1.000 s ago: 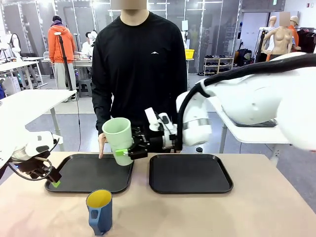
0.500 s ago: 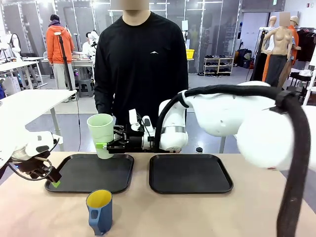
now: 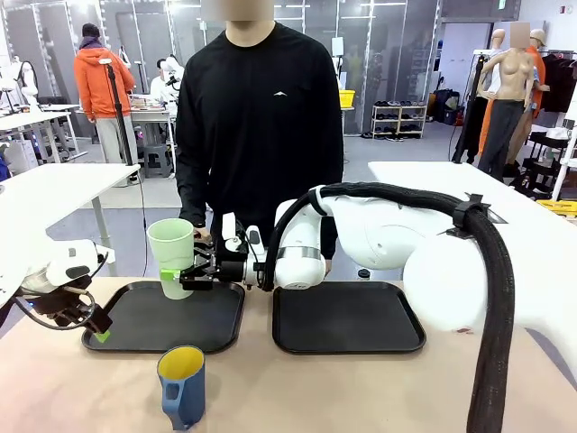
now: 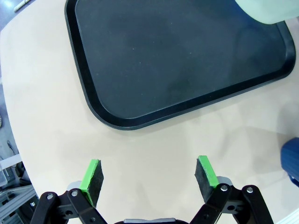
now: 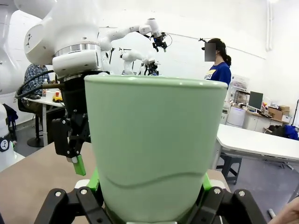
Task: Sort and store the cups by type.
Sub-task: Place the picked Reusable plastic cup into the Flat Tray indicated by the person.
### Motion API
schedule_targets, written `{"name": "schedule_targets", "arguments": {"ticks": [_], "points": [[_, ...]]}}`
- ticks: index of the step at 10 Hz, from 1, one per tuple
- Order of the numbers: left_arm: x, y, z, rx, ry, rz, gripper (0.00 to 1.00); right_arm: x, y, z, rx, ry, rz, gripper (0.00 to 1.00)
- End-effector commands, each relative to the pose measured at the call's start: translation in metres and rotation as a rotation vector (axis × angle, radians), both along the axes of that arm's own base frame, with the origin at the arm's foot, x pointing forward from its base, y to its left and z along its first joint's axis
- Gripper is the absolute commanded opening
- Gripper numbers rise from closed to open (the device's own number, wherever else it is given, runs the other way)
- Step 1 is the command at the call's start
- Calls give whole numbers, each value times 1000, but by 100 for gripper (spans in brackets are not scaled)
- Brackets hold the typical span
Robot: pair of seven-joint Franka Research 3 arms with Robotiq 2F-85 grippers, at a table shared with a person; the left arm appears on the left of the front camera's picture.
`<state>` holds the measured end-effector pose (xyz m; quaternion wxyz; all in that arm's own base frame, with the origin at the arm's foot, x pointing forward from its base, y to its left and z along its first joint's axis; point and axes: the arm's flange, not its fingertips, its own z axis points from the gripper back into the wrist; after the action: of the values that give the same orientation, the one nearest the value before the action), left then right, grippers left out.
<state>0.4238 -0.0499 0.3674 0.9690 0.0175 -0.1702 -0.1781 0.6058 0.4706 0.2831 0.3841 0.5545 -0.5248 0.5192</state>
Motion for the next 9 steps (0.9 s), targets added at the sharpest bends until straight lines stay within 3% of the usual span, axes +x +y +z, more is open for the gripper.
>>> {"name": "schedule_targets", "arguments": {"ticks": [1, 3, 9], "points": [[0, 1, 1, 4, 1, 1, 100, 0, -5, 9, -1, -16, -6, 85], [0, 1, 1, 4, 1, 1, 100, 0, -5, 9, -1, -16, -6, 85], [0, 1, 1, 4, 1, 1, 100, 21, 1, -49, 34, 10, -82, 85]]}}
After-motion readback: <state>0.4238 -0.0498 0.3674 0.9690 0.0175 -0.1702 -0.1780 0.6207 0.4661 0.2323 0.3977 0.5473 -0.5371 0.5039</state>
